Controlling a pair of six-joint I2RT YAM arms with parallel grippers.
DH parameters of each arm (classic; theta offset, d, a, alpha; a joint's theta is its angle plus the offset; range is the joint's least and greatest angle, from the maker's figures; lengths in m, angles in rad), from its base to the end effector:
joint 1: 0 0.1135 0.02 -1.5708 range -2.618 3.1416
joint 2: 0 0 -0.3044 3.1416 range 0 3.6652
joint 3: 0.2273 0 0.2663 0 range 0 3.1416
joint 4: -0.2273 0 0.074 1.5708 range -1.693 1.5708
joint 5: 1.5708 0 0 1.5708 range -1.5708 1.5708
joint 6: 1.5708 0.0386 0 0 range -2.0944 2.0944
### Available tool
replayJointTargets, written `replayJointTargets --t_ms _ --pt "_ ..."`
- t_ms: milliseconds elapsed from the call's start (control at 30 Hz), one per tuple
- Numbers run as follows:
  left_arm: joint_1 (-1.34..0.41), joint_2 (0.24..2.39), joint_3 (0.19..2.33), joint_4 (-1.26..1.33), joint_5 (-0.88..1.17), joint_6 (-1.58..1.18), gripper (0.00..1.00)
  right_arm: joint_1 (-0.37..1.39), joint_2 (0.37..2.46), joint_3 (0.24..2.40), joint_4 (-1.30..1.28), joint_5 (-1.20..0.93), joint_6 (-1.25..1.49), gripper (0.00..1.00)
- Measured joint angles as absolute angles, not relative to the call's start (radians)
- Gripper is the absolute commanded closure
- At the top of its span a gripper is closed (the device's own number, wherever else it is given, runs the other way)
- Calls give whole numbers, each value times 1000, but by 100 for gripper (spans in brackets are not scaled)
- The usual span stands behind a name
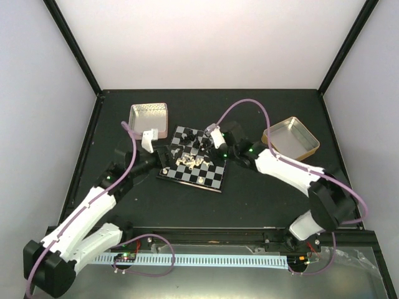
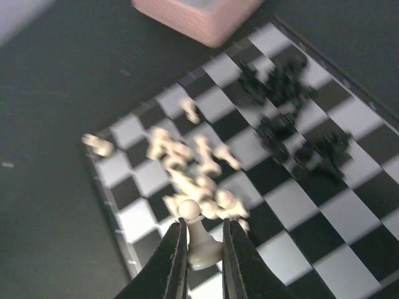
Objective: Set up the chess pieces on the board
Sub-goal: Place the chess piece on the chessboard.
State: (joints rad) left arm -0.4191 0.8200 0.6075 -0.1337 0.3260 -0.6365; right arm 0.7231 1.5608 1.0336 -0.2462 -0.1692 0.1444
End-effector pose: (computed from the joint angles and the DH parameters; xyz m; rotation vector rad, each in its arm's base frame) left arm 0.1618 -0.0856 0.3025 0.0128 2.0345 -1.0021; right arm 0.2593 0.2375 0.2609 -0.7719 2.2905 0.6135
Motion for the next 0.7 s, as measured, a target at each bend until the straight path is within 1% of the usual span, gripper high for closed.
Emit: replayJointTargets --t_ms 167,267,333,400,700 --pt "-418 966 774 -204 474 -613 28 723 1412 981 -144 -349 134 98" --pt "-418 1052 862 -220 587 -625 36 723 1365 977 -121 -417 131 98" --pt "-418 1087 877 -217 650 -649 39 723 1338 978 -104 -461 128 98" --pt "-418 1111 876 -216 708 -678 46 723 1319 978 -93 -499 128 98" --pt "-418 1122 872 -171 824 -756 70 723 1307 978 -66 -572 137 98"
